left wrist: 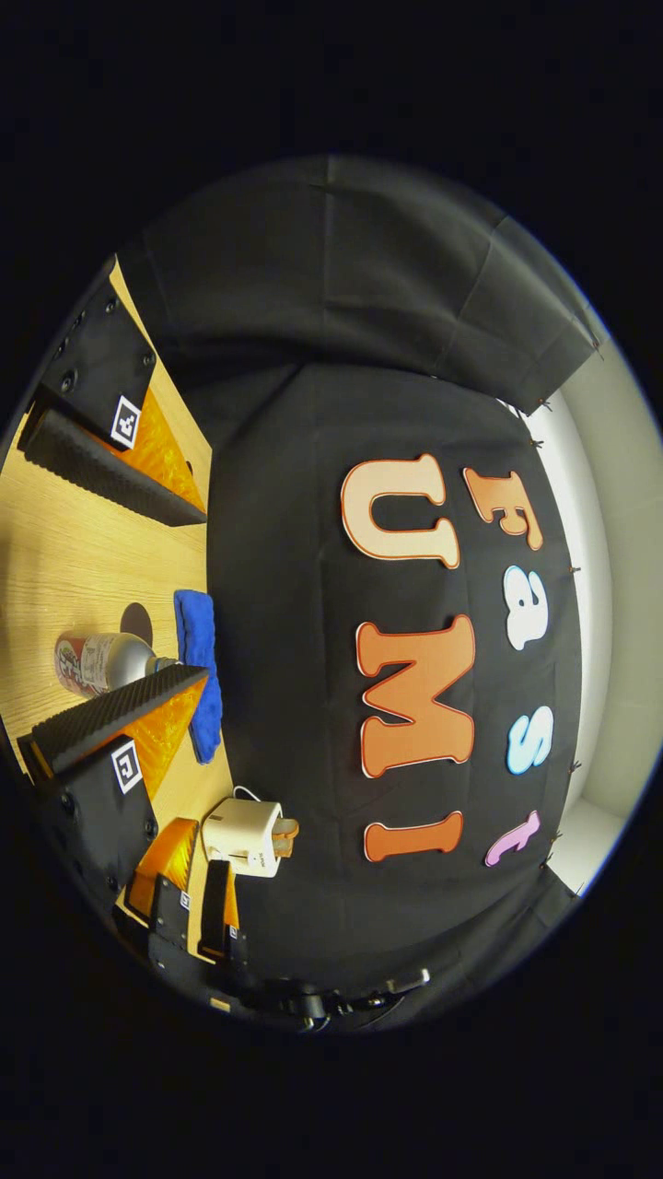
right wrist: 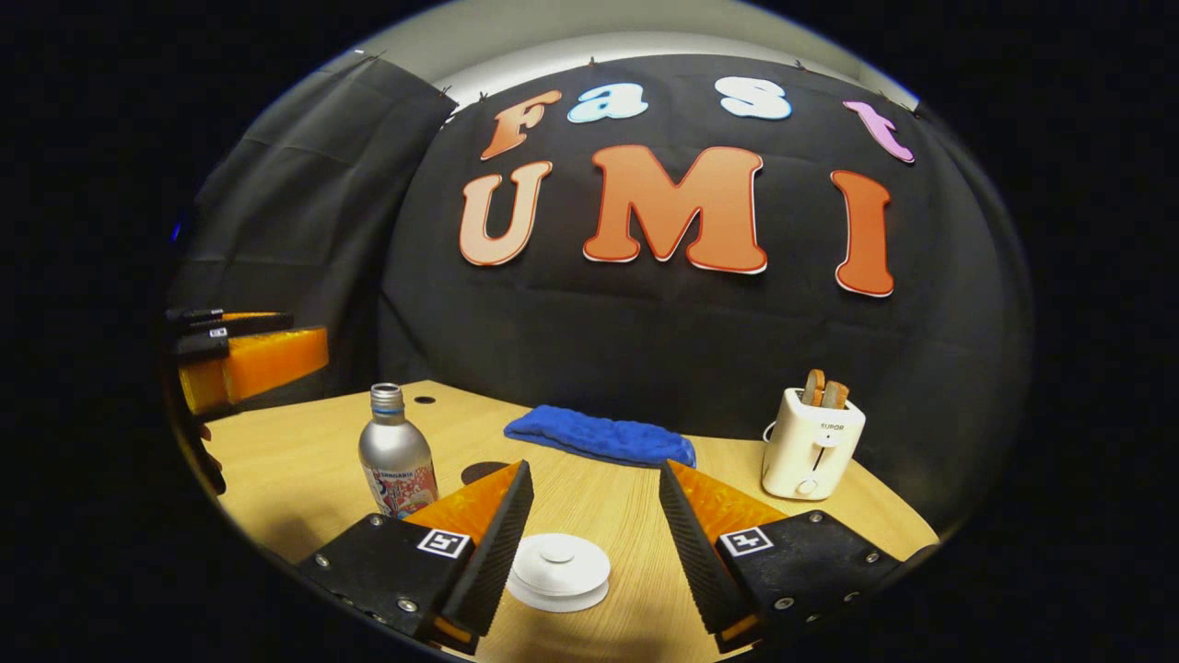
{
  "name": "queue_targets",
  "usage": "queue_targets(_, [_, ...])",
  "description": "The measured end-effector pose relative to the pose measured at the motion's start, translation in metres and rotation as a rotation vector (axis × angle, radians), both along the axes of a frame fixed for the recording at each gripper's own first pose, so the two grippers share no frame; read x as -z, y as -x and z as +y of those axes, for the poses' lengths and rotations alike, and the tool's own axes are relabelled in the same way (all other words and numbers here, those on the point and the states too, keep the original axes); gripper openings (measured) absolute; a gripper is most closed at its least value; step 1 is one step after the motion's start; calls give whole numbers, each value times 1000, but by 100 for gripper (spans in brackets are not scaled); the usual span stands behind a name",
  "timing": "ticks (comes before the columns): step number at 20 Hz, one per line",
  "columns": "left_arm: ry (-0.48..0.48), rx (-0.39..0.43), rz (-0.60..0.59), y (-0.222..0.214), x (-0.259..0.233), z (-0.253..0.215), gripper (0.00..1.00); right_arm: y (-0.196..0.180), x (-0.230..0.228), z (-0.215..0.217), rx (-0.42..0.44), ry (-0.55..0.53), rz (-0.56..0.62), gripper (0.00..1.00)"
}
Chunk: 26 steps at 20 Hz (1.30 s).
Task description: Open the teacup lid with one hand, grasp the water bottle and pour water into the teacup with the other hand; after pouring, place the water bottle on the coaster and then close the teacup lid.
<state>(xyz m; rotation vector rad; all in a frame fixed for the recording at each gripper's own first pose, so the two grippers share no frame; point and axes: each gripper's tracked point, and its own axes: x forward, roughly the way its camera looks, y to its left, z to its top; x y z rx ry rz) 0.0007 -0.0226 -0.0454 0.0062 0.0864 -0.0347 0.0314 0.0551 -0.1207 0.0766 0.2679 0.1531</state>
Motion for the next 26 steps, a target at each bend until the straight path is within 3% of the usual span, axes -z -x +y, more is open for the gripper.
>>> queue_targets(4, [-11, -3, 16, 1, 9, 5, 99, -3, 25, 17, -41, 2, 61, 72])
queue_targets(7, [-18, -3, 23, 2, 10, 6, 100, 0, 45, 25, -61, -8, 100, 69])
queue_targets(13, [-20, 9, 61, 5, 29, 5, 100, 1, 83, 34, -82, 4, 187, 49])
queue_targets(15, [-29, 13, 72, 6, 33, 5, 96, -2, 80, 36, -85, 14, 166, 43])
queue_targets(16, [-27, 18, 75, 6, 34, 5, 99, -1, 80, 33, -77, 24, 162, 39])
queue_targets(17, [-22, 22, 76, 7, 35, 5, 95, -2, 79, 30, -71, 28, 162, 31])
queue_targets(18, [-18, 27, 78, 9, 35, 4, 99, -2, 79, 31, -72, 34, 157, 27])
queue_targets(26, [7, 77, 100, 14, 45, -13, 99, 4, 58, 28, -93, -59, 152, 23])
